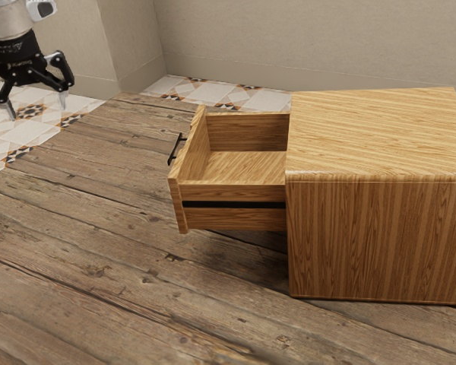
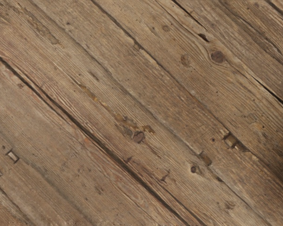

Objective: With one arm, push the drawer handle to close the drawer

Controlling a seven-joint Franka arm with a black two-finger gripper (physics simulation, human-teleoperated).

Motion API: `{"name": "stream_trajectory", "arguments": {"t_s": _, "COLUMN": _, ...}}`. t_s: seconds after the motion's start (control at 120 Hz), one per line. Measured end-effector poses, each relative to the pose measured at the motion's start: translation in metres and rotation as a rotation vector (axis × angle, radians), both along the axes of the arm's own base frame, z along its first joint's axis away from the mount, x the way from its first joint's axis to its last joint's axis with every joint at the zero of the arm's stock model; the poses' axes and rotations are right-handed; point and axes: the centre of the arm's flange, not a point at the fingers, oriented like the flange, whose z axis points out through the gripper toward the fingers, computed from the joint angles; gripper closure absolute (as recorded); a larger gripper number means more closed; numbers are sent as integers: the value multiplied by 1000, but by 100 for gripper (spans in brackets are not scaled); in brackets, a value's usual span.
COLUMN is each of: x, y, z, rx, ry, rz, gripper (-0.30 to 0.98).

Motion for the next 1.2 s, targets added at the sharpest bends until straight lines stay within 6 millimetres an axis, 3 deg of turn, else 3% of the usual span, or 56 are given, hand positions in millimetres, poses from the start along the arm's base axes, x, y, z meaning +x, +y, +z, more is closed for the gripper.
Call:
{"name": "stream_trajectory", "arguments": {"t_s": 0.167, "x": -13, "y": -17, "z": -4, "rx": 9, "ry": 8, "rz": 186, "gripper": 0}}
{"name": "stream_trajectory", "arguments": {"t_s": 0.358, "x": -20, "y": -25, "z": -37, "rx": 16, "ry": 71, "rz": 360, "gripper": 0}}
{"name": "stream_trajectory", "arguments": {"t_s": 0.408, "x": -16, "y": -22, "z": -60, "rx": 16, "ry": 94, "rz": 405, "gripper": 3}}
{"name": "stream_trajectory", "arguments": {"t_s": 0.508, "x": -3, "y": -18, "z": -86, "rx": 17, "ry": 81, "rz": 490, "gripper": 31}}
{"name": "stream_trajectory", "arguments": {"t_s": 0.592, "x": 14, "y": -16, "z": -99, "rx": 13, "ry": 37, "rz": 570, "gripper": 50}}
{"name": "stream_trajectory", "arguments": {"t_s": 0.692, "x": 27, "y": -16, "z": -107, "rx": -4, "ry": -28, "rz": 679, "gripper": 63}}
{"name": "stream_trajectory", "arguments": {"t_s": 0.892, "x": 58, "y": -12, "z": -130, "rx": -41, "ry": -112, "rz": 895, "gripper": 74}}
{"name": "stream_trajectory", "arguments": {"t_s": 1.2, "x": 81, "y": -13, "z": -144, "rx": -82, "ry": -193, "rz": 1100, "gripper": 78}}
